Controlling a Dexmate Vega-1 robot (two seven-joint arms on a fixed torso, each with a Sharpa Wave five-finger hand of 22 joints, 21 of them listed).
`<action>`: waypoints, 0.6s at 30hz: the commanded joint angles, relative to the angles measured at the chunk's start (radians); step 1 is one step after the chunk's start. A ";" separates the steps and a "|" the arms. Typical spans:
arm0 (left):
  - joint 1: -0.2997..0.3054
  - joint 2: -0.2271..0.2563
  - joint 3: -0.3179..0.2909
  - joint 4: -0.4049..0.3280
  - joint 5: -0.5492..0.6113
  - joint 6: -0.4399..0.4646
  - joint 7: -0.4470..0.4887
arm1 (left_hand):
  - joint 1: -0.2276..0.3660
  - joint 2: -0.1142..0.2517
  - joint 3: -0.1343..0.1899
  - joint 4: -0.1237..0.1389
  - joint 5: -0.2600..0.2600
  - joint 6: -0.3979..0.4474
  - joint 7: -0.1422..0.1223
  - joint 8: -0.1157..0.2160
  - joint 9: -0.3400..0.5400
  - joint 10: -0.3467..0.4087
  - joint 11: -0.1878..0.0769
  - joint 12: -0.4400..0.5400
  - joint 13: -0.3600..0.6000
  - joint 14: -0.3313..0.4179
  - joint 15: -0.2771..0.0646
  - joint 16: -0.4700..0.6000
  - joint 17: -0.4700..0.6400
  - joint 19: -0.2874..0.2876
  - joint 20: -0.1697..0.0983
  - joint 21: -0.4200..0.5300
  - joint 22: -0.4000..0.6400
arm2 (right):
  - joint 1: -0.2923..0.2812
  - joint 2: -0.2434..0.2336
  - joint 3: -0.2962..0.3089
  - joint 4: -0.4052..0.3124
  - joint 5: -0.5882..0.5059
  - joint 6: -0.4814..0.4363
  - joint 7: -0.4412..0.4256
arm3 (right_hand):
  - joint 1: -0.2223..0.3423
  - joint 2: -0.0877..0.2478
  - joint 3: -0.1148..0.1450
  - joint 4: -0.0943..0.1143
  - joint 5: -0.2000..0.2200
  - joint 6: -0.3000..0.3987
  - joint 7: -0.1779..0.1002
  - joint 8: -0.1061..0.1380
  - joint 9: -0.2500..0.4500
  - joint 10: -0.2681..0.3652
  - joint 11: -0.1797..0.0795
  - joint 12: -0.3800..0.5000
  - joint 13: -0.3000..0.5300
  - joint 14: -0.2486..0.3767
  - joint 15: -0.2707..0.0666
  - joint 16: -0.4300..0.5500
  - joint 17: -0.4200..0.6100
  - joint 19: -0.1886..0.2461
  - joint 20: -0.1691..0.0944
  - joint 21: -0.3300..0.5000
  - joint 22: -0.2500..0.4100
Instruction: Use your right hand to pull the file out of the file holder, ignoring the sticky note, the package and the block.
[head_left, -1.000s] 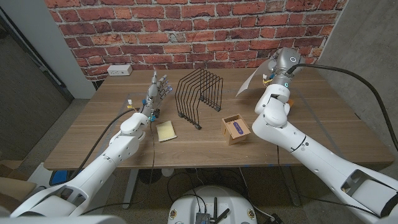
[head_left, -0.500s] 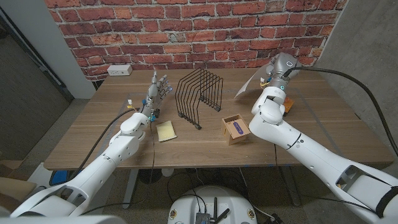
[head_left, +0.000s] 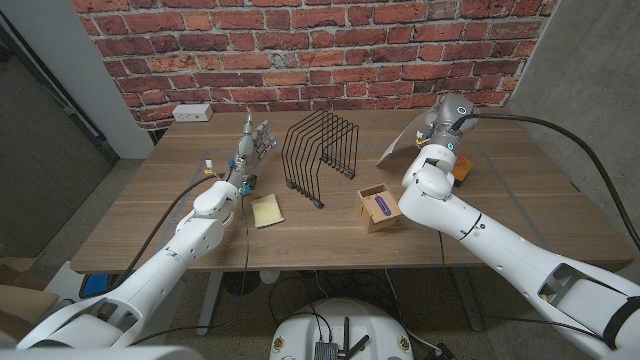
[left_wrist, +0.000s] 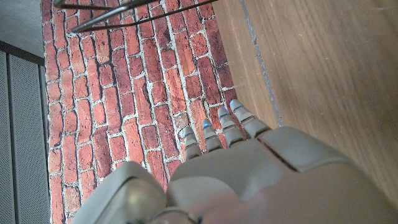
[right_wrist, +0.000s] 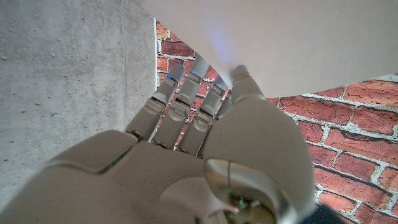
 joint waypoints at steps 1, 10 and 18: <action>0.001 0.000 0.000 -0.001 0.000 0.000 0.000 | 0.001 0.012 -0.003 0.003 0.007 0.006 -0.005 0.008 0.003 0.001 -0.010 0.006 0.005 0.007 -0.004 0.006 0.003 0.005 0.002 0.008 0.006 | 0.013 -0.027 -0.033 -0.001 0.086 -0.022 -0.031 | -0.003 0.004 0.007 0.000 -0.002 0.005 0.008 -0.001 0.003 0.000 0.000 0.003 0.004 0.001 -0.069 -0.004 0.004 0.008 -0.137 -0.004 0.001; 0.000 0.000 0.000 0.000 0.000 0.000 0.000 | 0.001 0.012 -0.003 0.003 0.007 0.005 -0.007 0.007 0.003 0.001 -0.008 0.006 0.005 0.006 -0.004 0.006 0.003 0.006 0.002 0.008 0.006 | 0.004 -0.032 -0.037 0.004 0.133 -0.025 -0.046 | -0.003 0.006 0.009 -0.001 -0.002 0.001 0.007 -0.004 0.003 -0.003 0.001 0.001 0.003 -0.001 -0.070 -0.004 0.004 0.006 -0.137 -0.006 0.001; 0.001 0.000 0.000 0.000 0.000 0.000 0.000 | 0.001 0.012 -0.003 0.003 0.007 0.004 -0.006 0.007 0.003 0.000 -0.008 0.006 0.005 0.006 -0.003 0.006 0.003 0.006 0.002 0.009 0.006 | -0.005 -0.043 -0.044 -0.002 0.168 -0.028 -0.054 | -0.005 0.006 0.010 -0.001 -0.002 0.001 0.006 -0.005 0.003 -0.004 0.000 0.001 0.002 -0.004 -0.069 -0.006 0.004 0.006 -0.137 -0.006 0.001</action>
